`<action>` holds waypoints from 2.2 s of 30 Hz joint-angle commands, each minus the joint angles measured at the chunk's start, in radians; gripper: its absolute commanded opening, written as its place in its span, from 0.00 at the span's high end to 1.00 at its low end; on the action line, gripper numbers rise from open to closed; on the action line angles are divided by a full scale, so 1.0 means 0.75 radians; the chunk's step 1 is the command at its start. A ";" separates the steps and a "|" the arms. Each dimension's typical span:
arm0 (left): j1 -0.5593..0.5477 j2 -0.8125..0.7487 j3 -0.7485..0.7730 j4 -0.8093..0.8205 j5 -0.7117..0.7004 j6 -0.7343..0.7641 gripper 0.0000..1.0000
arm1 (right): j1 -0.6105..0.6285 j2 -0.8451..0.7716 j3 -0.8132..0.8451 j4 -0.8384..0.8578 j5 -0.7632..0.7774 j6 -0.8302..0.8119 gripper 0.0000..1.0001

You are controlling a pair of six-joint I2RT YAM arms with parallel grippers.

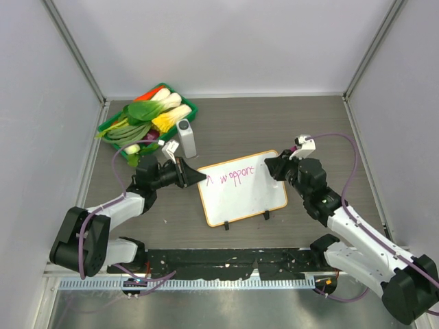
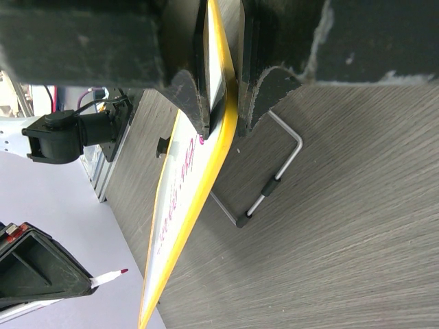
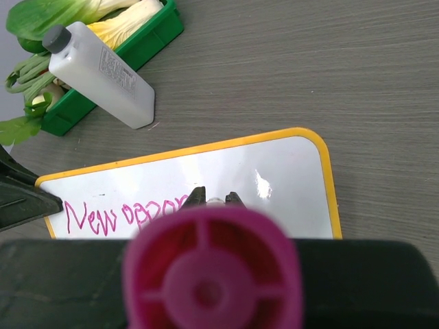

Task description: Write a sentence on the whiteboard

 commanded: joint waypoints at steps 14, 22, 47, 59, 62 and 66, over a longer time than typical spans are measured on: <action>-0.016 0.024 0.013 -0.071 -0.070 0.116 1.00 | -0.001 0.143 0.051 0.151 -0.082 0.027 0.99; -0.018 0.016 0.011 -0.077 -0.072 0.118 1.00 | -0.001 0.177 0.041 0.179 -0.086 0.050 0.99; -0.016 0.014 0.013 -0.083 -0.077 0.122 1.00 | -0.001 0.151 -0.023 0.044 -0.106 0.032 0.99; -0.016 0.010 0.013 -0.083 -0.079 0.124 1.00 | 0.001 0.137 -0.017 -0.001 -0.011 0.030 0.99; -0.016 0.006 0.013 -0.085 -0.077 0.122 1.00 | -0.003 0.147 0.014 0.012 0.006 0.032 0.99; -0.016 0.006 0.013 -0.089 -0.077 0.126 1.00 | -0.001 0.167 0.049 0.022 0.026 0.023 0.99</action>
